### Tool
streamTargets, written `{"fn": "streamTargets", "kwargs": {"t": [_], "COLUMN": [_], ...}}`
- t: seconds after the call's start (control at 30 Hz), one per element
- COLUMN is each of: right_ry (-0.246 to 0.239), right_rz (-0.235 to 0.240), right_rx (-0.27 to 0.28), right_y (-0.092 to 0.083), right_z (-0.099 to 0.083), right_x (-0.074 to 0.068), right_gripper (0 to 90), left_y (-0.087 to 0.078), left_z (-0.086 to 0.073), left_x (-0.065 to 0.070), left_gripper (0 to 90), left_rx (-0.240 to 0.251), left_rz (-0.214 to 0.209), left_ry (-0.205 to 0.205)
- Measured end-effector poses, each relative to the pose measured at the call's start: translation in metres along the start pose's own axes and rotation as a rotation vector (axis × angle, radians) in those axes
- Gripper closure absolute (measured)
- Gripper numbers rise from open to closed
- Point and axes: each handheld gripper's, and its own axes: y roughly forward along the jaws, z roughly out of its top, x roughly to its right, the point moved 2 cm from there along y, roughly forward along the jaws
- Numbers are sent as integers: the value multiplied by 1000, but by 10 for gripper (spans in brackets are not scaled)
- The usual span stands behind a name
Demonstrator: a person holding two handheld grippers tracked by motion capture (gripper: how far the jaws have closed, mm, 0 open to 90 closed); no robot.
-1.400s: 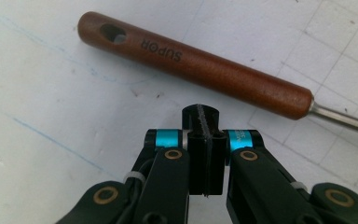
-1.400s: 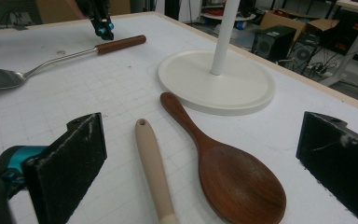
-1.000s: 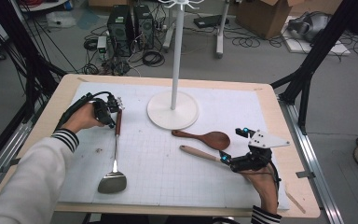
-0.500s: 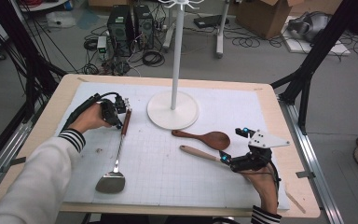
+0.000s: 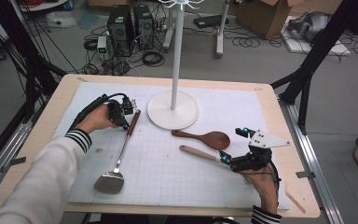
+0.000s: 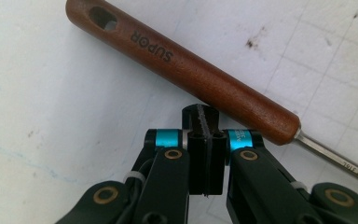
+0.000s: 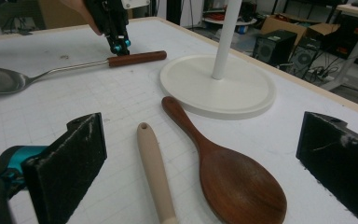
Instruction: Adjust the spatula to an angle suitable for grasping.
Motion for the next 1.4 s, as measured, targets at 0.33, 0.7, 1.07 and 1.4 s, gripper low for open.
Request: {"fn": "streamTargets", "kwargs": {"t": [0.33,0.7,1.07,1.4], "right_ry": [0,5,-1,-2], "right_rz": [1,5,0,-1], "right_rx": [-1,-3,-2,-7], "right_y": [0,0,-1,0], "right_z": [0,1,1,1], "right_x": [0,-1,-1,-1], "right_gripper": [7,7,7,7], "left_y": [2,4,-29,-73], "left_z": [10,13,2,-5], "left_x": [5,6,3,18], "left_gripper": [900,900,900,900], "left_rx": [-4,-7,100,293], "left_rz": [-7,-9,21,12], "left_ry": [29,32,27,70]}}
